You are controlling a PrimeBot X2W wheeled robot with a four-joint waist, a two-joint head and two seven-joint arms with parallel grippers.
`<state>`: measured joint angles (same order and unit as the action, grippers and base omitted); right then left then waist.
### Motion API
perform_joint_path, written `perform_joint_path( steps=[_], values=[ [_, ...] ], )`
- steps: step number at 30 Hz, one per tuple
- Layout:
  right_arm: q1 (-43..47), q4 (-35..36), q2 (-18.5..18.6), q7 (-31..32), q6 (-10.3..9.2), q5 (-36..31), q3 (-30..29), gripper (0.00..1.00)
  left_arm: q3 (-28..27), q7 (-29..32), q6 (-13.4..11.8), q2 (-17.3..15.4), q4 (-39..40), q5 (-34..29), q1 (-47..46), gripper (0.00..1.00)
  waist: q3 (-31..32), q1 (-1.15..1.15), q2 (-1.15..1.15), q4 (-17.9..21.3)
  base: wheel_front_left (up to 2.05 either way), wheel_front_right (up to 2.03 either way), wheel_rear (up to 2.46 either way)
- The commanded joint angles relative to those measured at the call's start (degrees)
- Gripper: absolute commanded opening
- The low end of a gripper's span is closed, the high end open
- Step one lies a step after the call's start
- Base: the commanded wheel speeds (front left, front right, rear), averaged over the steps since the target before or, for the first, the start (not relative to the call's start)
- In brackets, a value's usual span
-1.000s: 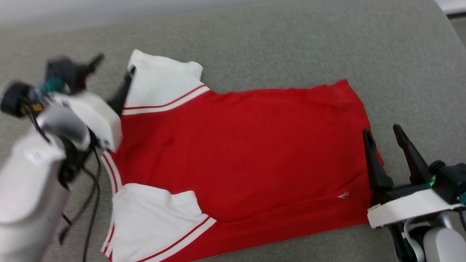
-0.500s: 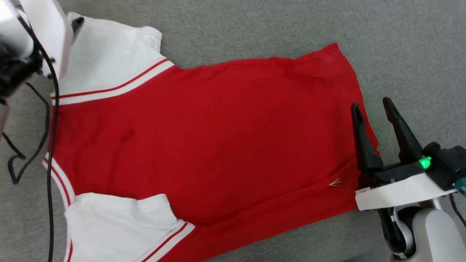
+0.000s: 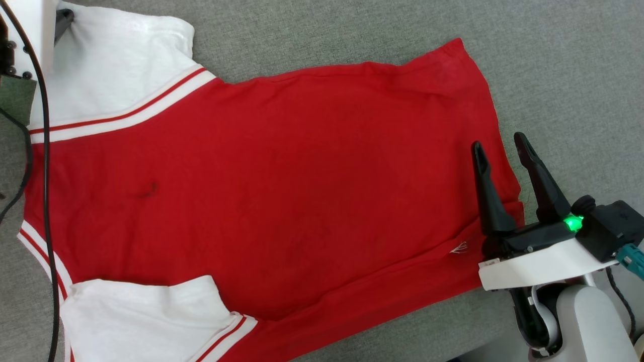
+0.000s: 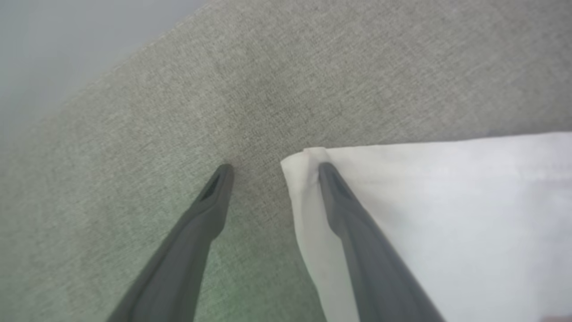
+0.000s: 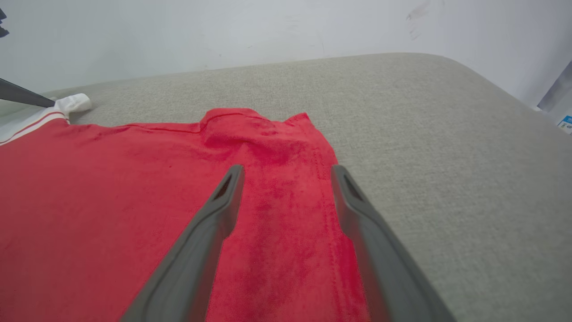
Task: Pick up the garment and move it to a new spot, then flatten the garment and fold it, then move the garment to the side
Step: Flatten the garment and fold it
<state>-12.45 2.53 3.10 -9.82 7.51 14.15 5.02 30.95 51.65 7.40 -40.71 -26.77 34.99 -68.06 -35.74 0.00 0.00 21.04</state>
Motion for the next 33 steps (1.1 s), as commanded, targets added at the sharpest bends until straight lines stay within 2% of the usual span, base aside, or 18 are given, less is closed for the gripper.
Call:
perform_joint_path(
  steps=[1, 2, 5, 13, 14, 16, 23, 28, 30, 33],
  values=[
    [-0.56, -0.02, -0.33, -0.18, -0.05, 0.35, 0.32, 1.00, 0.95, 1.95, 0.04, 0.74, -1.38, 1.14, 2.30, 0.38, -0.06, 0.00, 0.00, -0.06, 0.00, 0.00, 0.00],
    [-0.56, 0.07, -0.33, -0.12, -0.05, 0.57, 0.48, 1.00, 0.92, 3.35, 0.09, 1.13, -1.48, 2.34, 3.05, 0.00, -0.09, 0.00, 0.00, -0.13, 0.00, 0.00, 0.00],
    [-0.55, 0.38, -0.31, 0.17, -0.05, 0.72, 0.20, 1.00, 0.93, 4.90, 0.08, 1.17, -0.30, 3.86, 4.02, 0.00, -0.12, 0.00, 0.00, -0.45, 0.00, 0.00, 0.00],
    [-0.61, 0.78, 0.07, 1.82, -0.05, -0.98, -1.28, 1.00, -1.28, -2.27, -1.89, 2.90, 2.64, 4.64, 4.80, 0.00, 2.64, 0.00, 0.00, -2.60, 0.00, 0.00, 0.00],
    [-0.34, 1.14, 1.26, 3.38, -0.06, -1.53, -2.06, 1.00, -1.67, -5.39, -1.87, 3.21, 4.13, 4.55, 5.72, 0.00, 4.82, 0.00, 0.00, -3.80, 0.00, 0.00, 0.00],
    [-0.24, 1.25, 2.33, 5.23, -0.05, -2.16, -2.68, 1.00, -2.13, -7.49, -1.86, 3.64, 5.10, 5.17, 7.14, 0.00, 6.39, 0.00, 0.00, -4.65, 0.00, 0.00, 0.00],
    [-2.69, 2.41, 9.00, 16.83, -0.06, -1.54, -3.11, 1.00, -2.80, -11.59, -1.74, 2.72, 11.82, 6.18, 12.07, 0.00, 9.62, 0.00, 0.00, -8.52, 0.00, 0.00, 0.00],
    [-6.87, 1.70, 14.12, 27.06, -0.06, 1.46, -3.30, 1.00, -3.07, -13.77, -2.73, 1.92, 19.19, 6.60, 16.55, 0.00, 10.58, 0.00, 0.00, -11.30, 0.00, 0.00, 0.00],
    [-8.80, 1.29, 17.21, 31.13, -0.06, 2.39, -2.75, 1.00, -2.83, -14.39, -3.25, 1.65, 22.54, 6.40, 18.36, 0.00, 10.61, 0.00, 0.00, -12.44, 0.00, 0.00, 0.00],
    [-11.30, -0.75, 19.63, 37.11, -0.05, 4.95, -2.55, 1.00, -2.90, -15.47, -4.31, 1.47, 27.31, 6.29, 20.70, 0.00, 10.05, 0.00, 0.00, -13.90, 0.00, 0.00, 0.00]
  ],
)
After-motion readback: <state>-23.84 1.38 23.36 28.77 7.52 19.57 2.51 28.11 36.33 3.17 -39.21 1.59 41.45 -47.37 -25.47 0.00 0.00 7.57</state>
